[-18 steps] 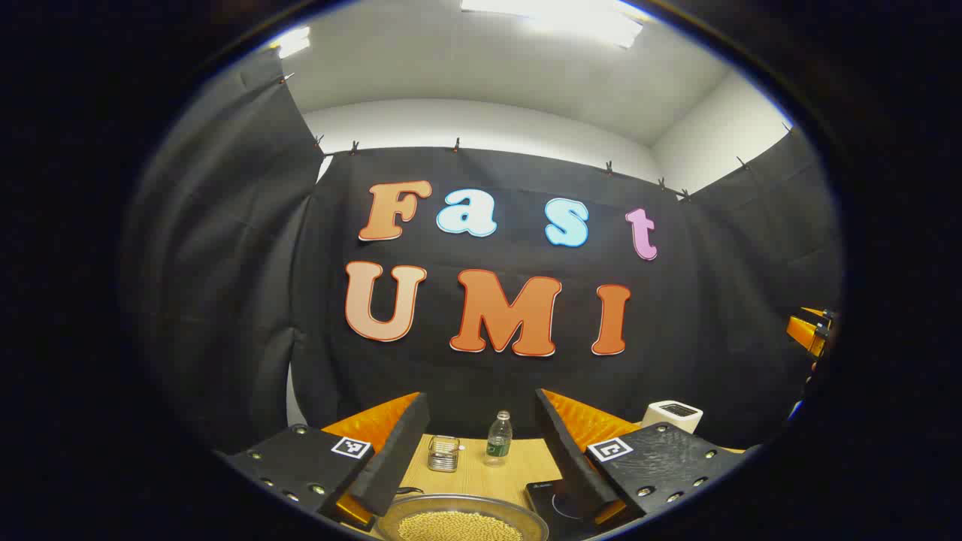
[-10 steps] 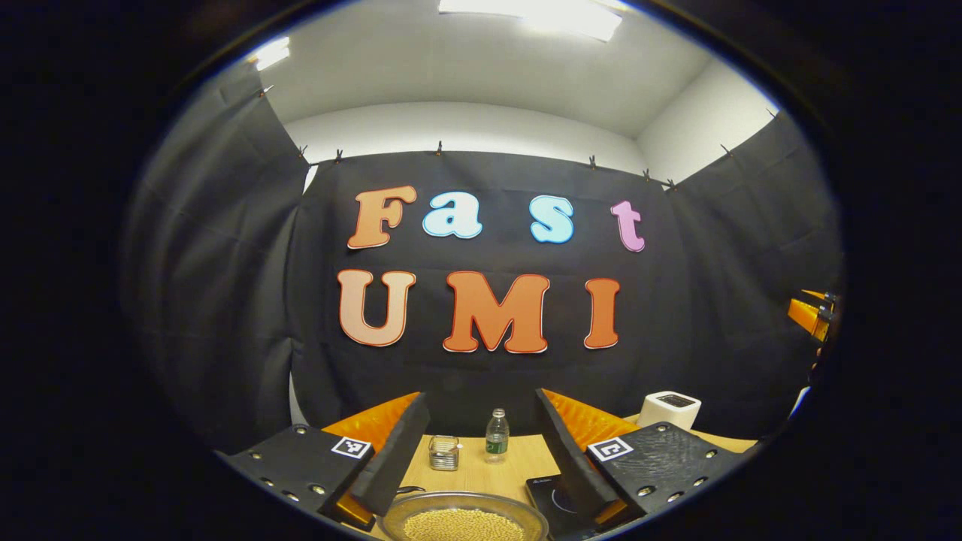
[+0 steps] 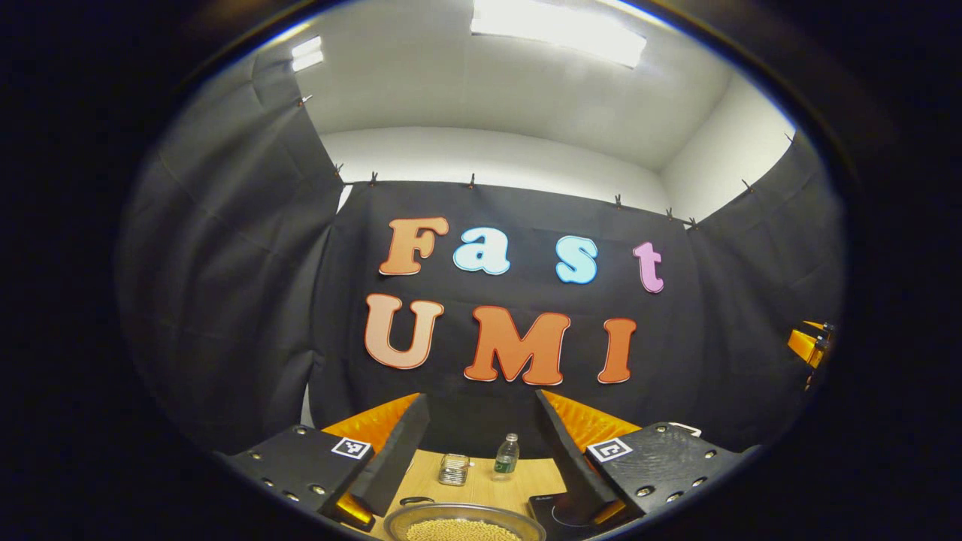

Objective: First push the handle of the pot to place it horizontally, then grasp the pot with both hands and set it on the induction cooktop.

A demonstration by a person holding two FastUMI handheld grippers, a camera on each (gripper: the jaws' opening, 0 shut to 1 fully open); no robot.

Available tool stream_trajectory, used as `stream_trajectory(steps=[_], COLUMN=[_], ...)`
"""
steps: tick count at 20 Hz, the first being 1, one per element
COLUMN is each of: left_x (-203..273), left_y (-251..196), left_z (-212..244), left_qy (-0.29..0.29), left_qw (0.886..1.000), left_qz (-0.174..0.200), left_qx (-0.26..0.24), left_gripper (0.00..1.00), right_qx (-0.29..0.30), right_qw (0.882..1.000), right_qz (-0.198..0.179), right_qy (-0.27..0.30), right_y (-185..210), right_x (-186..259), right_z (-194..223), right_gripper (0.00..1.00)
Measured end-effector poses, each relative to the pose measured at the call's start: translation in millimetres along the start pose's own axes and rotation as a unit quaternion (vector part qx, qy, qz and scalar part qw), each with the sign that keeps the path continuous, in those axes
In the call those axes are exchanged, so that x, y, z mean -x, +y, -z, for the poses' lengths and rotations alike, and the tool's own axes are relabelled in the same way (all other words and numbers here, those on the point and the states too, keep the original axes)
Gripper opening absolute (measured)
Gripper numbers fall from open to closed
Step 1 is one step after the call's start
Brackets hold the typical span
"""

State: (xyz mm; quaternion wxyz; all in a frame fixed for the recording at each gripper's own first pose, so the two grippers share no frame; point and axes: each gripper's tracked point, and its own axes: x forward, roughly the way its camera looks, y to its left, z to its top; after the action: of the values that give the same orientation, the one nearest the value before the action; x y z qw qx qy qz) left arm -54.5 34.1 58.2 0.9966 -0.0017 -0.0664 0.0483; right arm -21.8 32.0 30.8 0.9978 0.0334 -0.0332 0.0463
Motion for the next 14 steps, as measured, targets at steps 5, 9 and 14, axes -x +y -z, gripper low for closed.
stream_trajectory(steps=[5, 9, 14], left_x=[6, 9, 7], left_y=[4, 2, -12], left_z=[-12, -9, 17], left_qy=[-0.03, -0.031, 0.011], left_qw=[0.999, 0.999, 0.999], left_qz=[0.008, 0.023, 0.046], left_qx=[0.015, 0.01, 0.01], left_gripper=[0.88, 0.88, 0.88], right_qx=[-0.022, -0.012, 0.007], right_qw=[0.998, 0.999, 0.999], right_qz=[-0.034, -0.03, -0.017], right_qy=[0.044, 0.043, 0.036], right_y=[18, 18, 12], right_x=[-6, -9, -8], right_z=[23, 27, 25], right_gripper=[0.95, 0.95, 0.95])
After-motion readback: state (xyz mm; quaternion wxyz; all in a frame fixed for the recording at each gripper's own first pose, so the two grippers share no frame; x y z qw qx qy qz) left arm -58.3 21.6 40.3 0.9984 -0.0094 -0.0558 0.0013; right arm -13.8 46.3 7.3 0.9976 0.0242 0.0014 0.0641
